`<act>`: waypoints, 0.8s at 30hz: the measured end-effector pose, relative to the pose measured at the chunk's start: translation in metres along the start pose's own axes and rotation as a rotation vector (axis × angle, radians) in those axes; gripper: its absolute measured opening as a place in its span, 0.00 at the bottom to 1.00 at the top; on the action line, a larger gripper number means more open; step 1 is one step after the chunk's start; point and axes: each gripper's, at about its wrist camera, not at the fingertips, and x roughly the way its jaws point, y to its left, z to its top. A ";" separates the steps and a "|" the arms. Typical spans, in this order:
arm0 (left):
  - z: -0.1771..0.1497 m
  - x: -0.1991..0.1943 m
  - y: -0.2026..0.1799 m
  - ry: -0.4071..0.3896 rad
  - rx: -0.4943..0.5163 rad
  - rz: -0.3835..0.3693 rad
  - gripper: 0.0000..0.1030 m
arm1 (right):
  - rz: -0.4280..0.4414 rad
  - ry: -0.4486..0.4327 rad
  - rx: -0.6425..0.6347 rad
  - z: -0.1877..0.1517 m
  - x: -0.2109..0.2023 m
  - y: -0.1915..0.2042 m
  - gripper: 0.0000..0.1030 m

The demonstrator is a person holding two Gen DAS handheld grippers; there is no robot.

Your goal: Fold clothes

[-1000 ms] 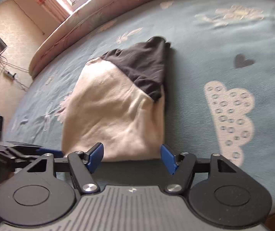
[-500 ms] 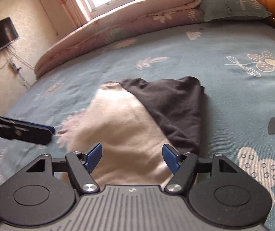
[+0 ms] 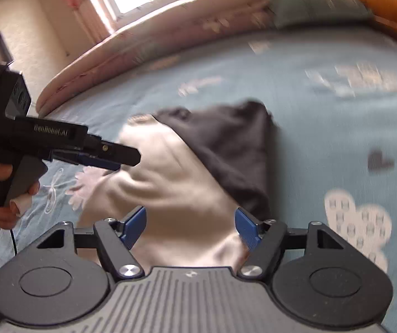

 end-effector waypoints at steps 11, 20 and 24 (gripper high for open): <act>0.014 0.041 0.037 0.037 -0.107 -0.044 0.83 | -0.082 0.082 -0.217 0.036 0.096 0.029 0.86; 0.001 -0.003 0.012 0.009 -0.114 -0.117 0.84 | -0.077 0.046 -0.255 0.032 0.064 0.040 0.92; -0.030 0.011 0.020 0.062 -0.172 -0.090 0.85 | -0.058 0.091 -0.205 0.026 0.066 0.038 0.92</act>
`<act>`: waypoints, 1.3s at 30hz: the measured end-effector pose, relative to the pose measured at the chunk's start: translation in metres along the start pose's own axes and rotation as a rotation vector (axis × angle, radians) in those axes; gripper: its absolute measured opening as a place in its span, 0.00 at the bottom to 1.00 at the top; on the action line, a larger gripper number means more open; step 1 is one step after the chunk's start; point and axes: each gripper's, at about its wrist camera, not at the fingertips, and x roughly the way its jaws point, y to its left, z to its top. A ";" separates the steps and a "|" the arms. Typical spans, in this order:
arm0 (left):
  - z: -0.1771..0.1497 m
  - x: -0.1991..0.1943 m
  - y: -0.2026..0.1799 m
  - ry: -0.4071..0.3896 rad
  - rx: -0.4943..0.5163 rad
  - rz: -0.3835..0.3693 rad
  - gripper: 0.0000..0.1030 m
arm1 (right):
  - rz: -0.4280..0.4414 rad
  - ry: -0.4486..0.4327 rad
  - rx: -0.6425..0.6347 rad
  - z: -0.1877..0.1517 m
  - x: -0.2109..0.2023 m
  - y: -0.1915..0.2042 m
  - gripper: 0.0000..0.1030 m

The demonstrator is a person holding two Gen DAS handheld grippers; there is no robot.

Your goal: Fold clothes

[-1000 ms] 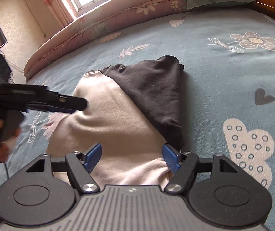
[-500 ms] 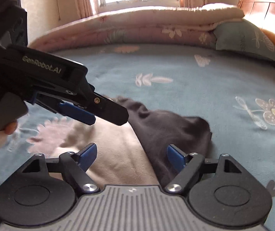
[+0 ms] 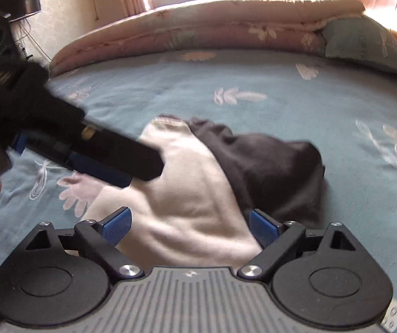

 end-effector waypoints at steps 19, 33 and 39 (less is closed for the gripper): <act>0.026 0.060 -0.045 0.056 0.099 0.123 0.89 | -0.054 0.058 0.173 -0.049 -0.052 0.000 0.96; 0.002 -0.032 -0.023 -0.091 0.094 0.057 0.98 | -0.009 -0.066 0.279 -0.062 -0.093 -0.032 0.99; -0.018 -0.051 0.042 -0.059 -0.100 0.028 0.98 | 0.162 -0.042 0.517 -0.061 -0.079 -0.093 1.00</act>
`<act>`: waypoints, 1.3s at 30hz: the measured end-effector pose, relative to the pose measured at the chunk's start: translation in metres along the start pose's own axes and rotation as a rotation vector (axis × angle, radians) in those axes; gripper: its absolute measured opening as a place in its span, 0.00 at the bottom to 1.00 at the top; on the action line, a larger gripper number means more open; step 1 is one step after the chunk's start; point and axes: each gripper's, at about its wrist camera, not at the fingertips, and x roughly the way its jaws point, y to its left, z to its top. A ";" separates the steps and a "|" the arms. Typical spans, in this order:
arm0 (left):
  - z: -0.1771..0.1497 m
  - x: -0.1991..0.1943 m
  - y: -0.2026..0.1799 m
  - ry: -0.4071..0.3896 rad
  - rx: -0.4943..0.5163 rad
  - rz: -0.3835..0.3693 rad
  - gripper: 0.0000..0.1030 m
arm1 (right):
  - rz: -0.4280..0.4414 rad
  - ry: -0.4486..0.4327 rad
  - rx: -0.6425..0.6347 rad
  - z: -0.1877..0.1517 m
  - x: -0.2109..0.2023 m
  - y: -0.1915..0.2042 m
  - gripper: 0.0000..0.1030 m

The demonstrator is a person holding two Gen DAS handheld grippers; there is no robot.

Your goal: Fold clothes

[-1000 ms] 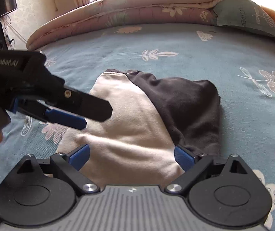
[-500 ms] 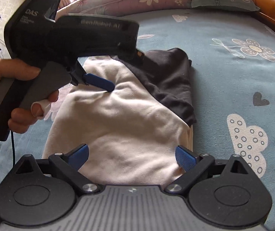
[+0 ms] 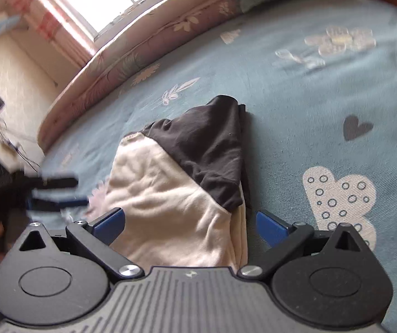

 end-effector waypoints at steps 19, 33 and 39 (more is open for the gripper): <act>0.052 0.081 0.034 0.075 -0.148 -0.136 0.98 | 0.279 0.168 0.316 0.067 0.113 -0.057 1.00; 0.078 0.079 0.046 0.020 -0.131 -0.144 0.98 | 0.296 0.191 0.267 0.024 0.077 -0.050 1.00; 0.063 0.079 0.037 0.130 -0.080 -0.167 0.99 | 0.290 0.208 0.256 0.035 0.091 -0.043 1.00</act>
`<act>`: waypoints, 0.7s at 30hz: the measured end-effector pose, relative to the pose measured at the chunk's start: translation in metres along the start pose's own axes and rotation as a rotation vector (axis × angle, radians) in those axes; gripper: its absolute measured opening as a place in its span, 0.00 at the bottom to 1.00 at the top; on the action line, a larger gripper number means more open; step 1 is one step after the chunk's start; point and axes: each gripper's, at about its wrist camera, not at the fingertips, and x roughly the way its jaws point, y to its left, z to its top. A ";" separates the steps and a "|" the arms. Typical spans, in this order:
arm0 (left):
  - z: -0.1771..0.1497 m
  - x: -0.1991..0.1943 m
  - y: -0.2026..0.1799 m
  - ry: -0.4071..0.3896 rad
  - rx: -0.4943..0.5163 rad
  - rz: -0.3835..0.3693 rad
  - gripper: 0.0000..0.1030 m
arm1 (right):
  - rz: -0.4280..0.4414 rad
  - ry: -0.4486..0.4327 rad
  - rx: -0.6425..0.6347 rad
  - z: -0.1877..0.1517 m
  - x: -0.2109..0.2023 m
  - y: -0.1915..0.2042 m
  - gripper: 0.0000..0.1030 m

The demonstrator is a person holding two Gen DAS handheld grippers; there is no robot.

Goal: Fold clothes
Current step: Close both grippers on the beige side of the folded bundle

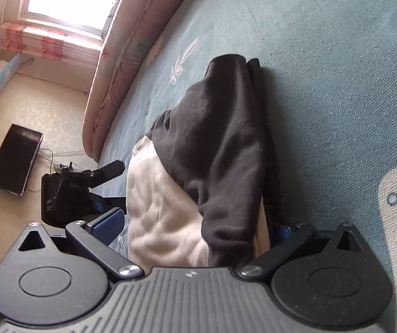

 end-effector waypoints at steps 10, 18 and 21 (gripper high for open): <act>0.020 0.018 -0.004 0.031 0.033 -0.022 0.99 | 0.044 0.028 -0.093 0.003 0.016 0.005 1.00; 0.010 0.018 -0.017 0.023 0.136 0.029 0.97 | 0.049 0.004 -0.077 -0.001 -0.001 -0.018 0.70; 0.009 0.015 -0.021 0.020 0.173 0.086 0.81 | 0.020 0.014 -0.069 0.001 -0.001 -0.021 0.57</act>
